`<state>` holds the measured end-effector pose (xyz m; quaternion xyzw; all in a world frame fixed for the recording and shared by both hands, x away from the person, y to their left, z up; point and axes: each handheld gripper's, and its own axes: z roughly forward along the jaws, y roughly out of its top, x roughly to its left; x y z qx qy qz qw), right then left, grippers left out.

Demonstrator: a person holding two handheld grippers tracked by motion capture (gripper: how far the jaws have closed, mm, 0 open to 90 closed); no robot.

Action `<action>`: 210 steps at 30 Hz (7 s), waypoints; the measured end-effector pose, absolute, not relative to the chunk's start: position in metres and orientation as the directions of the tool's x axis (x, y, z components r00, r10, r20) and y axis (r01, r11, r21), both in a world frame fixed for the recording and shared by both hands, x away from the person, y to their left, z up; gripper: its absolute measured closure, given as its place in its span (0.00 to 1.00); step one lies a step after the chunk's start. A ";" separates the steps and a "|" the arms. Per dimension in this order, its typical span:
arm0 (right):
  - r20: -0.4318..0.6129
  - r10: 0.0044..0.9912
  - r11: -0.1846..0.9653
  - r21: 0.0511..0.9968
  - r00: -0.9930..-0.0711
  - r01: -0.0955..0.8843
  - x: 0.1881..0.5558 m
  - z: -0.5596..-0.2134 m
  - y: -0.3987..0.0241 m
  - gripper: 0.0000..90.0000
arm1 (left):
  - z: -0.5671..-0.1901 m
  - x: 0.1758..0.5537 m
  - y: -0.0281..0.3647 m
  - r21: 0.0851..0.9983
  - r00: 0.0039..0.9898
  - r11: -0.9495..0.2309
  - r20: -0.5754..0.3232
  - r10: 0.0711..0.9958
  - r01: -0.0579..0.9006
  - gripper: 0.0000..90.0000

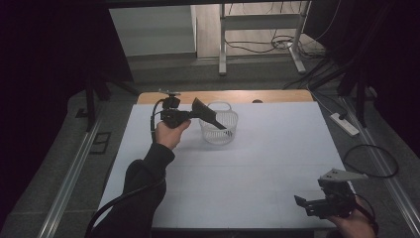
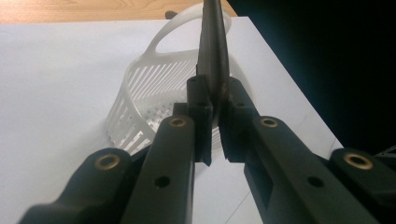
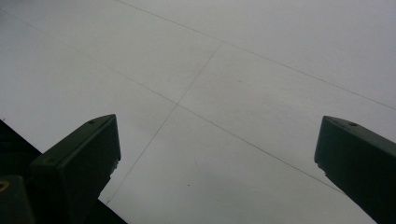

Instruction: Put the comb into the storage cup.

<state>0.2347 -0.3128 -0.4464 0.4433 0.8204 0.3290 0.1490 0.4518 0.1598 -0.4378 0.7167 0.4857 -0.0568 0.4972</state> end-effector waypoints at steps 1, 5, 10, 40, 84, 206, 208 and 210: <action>0.048 0.825 0.390 0.672 -0.562 0.630 0.235 -0.446 -0.313 0.01 | -0.439 0.452 0.161 0.656 0.518 -0.028 -0.567 0.640 0.754 0.93; 0.048 0.826 0.389 0.672 -0.562 0.630 0.235 -0.446 -0.313 0.01 | -0.441 0.453 0.161 0.657 0.516 -0.029 -0.563 0.646 0.754 0.92; 0.047 0.826 0.390 0.672 -0.562 0.630 0.235 -0.446 -0.313 0.01 | -0.444 0.453 0.161 0.661 0.509 -0.040 -0.537 0.673 0.750 0.91; 0.048 0.827 0.389 0.672 -0.560 0.630 0.235 -0.446 -0.313 0.01 | -0.459 0.452 0.164 0.675 0.475 -0.080 -0.426 0.770 0.733 0.68; 0.039 0.830 0.389 0.674 -0.557 0.628 0.234 -0.446 -0.313 0.01 | -0.454 0.442 0.156 0.762 0.506 -0.256 -0.109 0.855 0.595 0.31; 0.023 0.837 0.386 0.683 -0.546 0.620 0.230 -0.445 -0.313 0.00 | -0.449 0.349 0.195 0.771 0.634 -0.299 -0.171 0.754 0.563 0.01; 0.023 0.837 0.386 0.683 -0.546 0.620 0.230 -0.445 -0.313 0.00 | -0.450 0.346 0.196 0.769 0.636 -0.303 -0.169 0.753 0.563 0.01; 0.023 0.837 0.386 0.683 -0.546 0.620 0.230 -0.445 -0.313 0.00 | -0.450 0.345 0.196 0.768 0.635 -0.303 -0.168 0.754 0.564 0.01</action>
